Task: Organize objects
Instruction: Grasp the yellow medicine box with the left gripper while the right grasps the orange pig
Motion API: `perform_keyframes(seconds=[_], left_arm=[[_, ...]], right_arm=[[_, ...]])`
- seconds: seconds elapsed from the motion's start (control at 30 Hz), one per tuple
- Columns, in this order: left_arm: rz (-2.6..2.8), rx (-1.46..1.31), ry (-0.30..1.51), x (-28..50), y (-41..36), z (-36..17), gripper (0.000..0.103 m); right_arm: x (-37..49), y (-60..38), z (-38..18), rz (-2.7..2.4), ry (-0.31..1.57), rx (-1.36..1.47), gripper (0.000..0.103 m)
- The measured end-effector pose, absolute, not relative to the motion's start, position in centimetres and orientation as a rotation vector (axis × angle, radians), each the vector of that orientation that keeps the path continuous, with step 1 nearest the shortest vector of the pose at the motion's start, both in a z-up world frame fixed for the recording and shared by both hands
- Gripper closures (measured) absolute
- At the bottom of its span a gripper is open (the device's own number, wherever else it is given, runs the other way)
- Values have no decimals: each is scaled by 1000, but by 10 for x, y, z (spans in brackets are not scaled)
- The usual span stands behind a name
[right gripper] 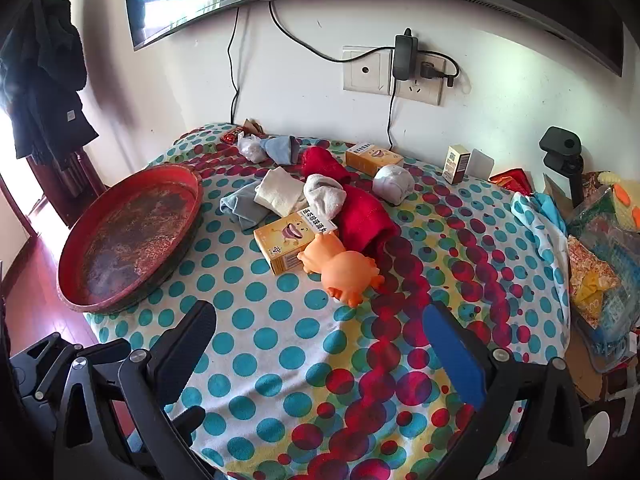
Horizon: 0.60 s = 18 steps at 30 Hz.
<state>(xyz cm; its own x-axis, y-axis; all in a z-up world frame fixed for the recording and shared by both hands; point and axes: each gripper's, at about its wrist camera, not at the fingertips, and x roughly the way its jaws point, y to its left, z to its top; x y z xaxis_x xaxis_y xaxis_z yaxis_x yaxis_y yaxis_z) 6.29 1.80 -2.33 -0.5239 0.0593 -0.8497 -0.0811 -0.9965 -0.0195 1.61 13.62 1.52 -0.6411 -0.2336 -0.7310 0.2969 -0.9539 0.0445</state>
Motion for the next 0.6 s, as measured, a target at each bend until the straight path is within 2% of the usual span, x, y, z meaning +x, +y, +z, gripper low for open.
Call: perform_keyframes(seconds=[0.23,0.4,0.6], left_arm=[[2713,-1477,118,59,15,-25,19],[2714,-1458,109,52,10,-25,19],[2711,-1423,148,40,9,-26,19]], right_arm=[[16,137,8,-2589,142,1143,0],[13,134,2,-2554,152,1143,0],[7,133,-5,-2528,155,1146,4]])
